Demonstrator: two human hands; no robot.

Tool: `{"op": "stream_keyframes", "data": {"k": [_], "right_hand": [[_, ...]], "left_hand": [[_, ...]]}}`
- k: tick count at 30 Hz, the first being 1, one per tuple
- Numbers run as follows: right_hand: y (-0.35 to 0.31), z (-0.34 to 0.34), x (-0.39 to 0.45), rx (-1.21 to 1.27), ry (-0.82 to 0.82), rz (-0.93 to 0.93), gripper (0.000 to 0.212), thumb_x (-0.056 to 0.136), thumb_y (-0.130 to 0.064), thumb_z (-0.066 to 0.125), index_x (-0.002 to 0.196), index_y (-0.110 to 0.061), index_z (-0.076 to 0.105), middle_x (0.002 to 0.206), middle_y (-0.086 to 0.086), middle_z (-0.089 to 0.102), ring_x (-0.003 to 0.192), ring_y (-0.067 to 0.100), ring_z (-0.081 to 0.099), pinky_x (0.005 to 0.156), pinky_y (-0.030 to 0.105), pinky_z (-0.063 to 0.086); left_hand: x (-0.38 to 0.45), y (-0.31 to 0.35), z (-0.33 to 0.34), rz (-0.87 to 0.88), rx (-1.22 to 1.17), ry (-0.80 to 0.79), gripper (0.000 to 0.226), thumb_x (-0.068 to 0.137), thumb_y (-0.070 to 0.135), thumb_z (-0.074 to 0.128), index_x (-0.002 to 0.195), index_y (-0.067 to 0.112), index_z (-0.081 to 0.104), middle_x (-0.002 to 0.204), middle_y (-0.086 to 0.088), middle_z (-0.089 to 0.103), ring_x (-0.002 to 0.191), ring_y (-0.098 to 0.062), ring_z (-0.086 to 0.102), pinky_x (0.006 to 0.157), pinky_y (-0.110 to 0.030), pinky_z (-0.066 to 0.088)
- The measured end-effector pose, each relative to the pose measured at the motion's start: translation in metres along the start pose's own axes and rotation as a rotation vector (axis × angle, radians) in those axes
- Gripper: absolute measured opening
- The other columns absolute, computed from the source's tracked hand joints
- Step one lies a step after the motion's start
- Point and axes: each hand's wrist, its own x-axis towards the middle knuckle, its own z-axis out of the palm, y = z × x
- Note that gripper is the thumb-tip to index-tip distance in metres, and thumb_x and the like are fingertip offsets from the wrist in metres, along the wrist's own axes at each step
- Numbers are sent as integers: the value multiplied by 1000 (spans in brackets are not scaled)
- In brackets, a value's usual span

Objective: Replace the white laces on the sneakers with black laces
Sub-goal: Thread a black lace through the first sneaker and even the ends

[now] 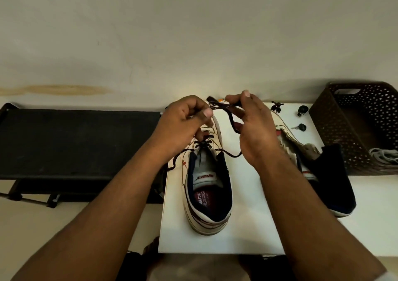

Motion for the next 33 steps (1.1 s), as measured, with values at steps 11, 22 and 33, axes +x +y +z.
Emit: {"op": "stream_keyframes", "data": {"k": [11,22,33], "right_hand": [[-8,-46,17,-1200,188,-127,25,83,-48,66,94,-26,68,87,-2,63,88,19,60,77,32,42],[-9,-12,-2,-654,-435,-129,14,89,-15,67,102,-20,71,58,-14,62,57,-4,55,62,11,42],[1,-9,-9,-654,-541,-95,33,81,-5,72,113,-14,68,98,4,73,88,14,68,76,22,51]], "left_hand": [[10,-13,-28,-16,-43,388,10,94,12,60,96,16,70,72,-3,70,41,-7,48,42,-19,40],[3,-8,-20,19,6,-113,46,97,21,55,136,39,39,49,5,48,48,-12,41,49,-20,38],[2,-10,-6,-93,140,-278,40,95,26,58,133,33,46,47,-2,49,37,-10,42,42,-19,35]]}}
